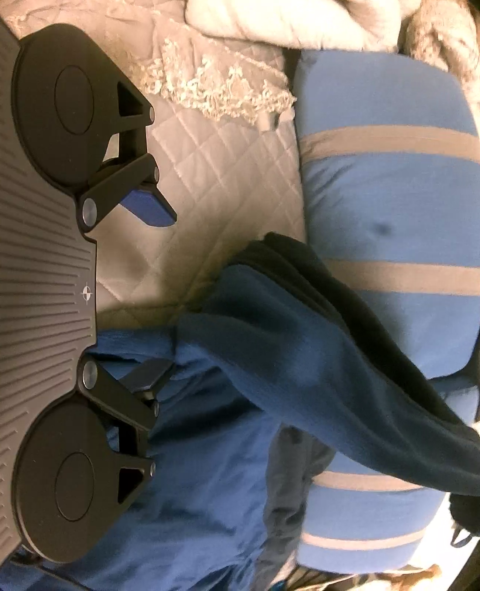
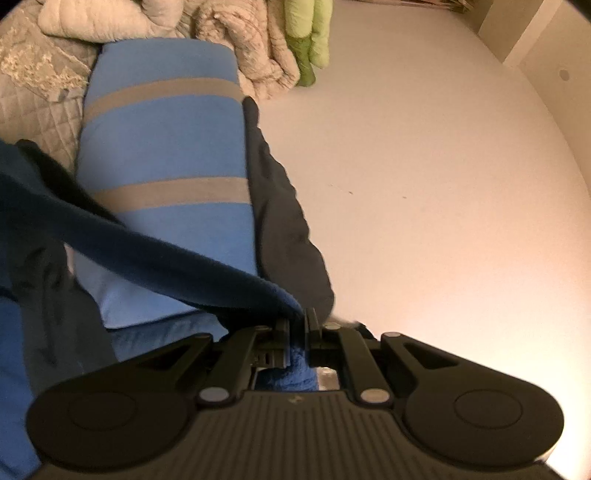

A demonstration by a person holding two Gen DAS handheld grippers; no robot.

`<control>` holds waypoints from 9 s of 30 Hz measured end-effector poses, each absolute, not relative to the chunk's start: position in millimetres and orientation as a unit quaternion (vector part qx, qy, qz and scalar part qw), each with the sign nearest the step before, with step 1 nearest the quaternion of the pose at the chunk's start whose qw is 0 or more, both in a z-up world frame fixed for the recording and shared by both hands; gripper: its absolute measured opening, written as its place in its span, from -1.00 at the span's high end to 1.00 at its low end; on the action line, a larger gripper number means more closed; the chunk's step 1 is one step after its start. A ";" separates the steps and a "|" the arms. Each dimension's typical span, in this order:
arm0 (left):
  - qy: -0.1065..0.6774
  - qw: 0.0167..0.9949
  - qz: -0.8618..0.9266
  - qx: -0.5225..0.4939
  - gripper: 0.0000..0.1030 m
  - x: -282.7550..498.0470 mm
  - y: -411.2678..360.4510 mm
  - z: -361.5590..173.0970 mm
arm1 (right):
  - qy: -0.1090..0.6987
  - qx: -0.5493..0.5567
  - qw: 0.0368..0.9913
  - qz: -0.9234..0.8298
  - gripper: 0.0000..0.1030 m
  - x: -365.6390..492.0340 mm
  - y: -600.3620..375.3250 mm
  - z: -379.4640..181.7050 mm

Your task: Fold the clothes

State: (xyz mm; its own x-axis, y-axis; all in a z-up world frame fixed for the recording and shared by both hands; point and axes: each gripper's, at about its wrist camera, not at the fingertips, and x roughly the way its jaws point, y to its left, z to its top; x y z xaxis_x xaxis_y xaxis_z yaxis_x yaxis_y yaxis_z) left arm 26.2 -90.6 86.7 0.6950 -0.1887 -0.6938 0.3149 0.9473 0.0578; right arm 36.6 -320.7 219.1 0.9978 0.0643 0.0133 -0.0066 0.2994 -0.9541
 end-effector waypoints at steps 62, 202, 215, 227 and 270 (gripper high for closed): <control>0.305 0.898 -0.157 0.274 0.85 31.3 -143.0 89.3 | 0.233 -0.532 0.805 0.121 0.90 41.1 -490.4 70.2; 0.349 0.921 -0.159 0.072 -0.48 -1.8 -37.9 183.7 | 0.286 -0.135 0.946 0.062 -1.00 107.9 -458.6 178.4; 0.304 0.937 -0.151 0.081 -0.49 0.5 -68.5 256.7 | 0.242 -0.194 0.951 0.017 -1.00 42.2 -488.3 211.7; 0.199 0.962 -0.176 0.061 -0.52 9.2 -130.4 360.9 | 0.203 -0.171 0.963 -0.043 -1.00 10.6 -567.6 271.1; 0.296 0.875 -0.382 0.025 -0.67 -25.6 -325.5 145.8 | 0.301 -0.022 0.924 -0.234 -0.82 -231.5 -854.2 109.4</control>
State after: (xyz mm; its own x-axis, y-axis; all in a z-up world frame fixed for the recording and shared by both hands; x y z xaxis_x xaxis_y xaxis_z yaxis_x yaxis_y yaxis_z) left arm -25.6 -325.5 145.8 0.5331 -0.6530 -0.5380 0.6827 0.7075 -0.1823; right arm -231.5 -854.2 109.4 0.7091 -0.4461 -0.5461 0.4191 0.8894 -0.1823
